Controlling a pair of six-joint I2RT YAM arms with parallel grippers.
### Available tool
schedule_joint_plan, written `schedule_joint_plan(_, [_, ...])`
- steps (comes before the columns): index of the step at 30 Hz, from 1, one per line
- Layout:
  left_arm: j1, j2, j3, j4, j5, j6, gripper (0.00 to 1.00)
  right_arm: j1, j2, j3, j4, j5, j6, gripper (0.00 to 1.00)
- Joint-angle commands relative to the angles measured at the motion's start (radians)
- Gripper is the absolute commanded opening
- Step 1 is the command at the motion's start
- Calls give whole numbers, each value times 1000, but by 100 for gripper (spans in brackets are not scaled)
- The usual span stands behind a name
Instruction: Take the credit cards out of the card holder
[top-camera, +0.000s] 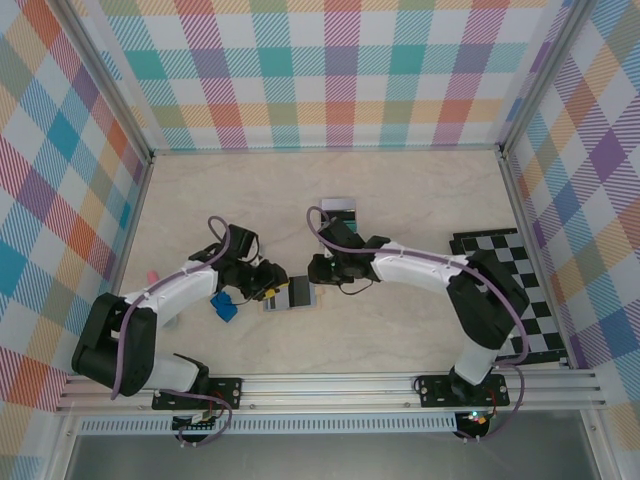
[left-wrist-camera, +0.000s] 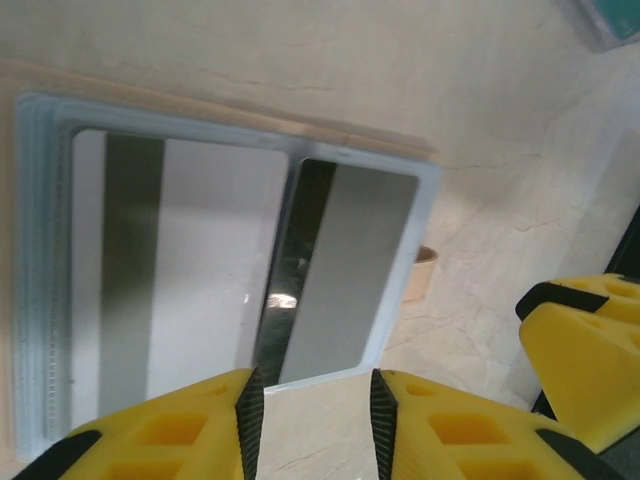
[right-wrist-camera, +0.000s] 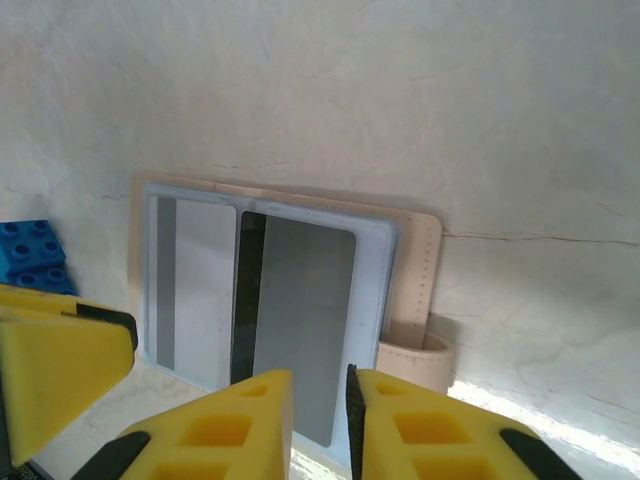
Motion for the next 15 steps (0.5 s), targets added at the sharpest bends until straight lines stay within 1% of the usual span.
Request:
schedule_joint_plan(1, [5, 7, -25, 40, 28, -32, 33, 0, 48, 51, -18, -62, -4, 21])
schedule_joint_plan(6, [5, 51, -24, 73, 64, -43, 30, 0, 109, 97, -70, -65, -1, 19])
schedule_joint_plan(15, [3, 97, 3, 73, 87, -31, 29, 1, 189, 161, -159, -65, -2, 20])
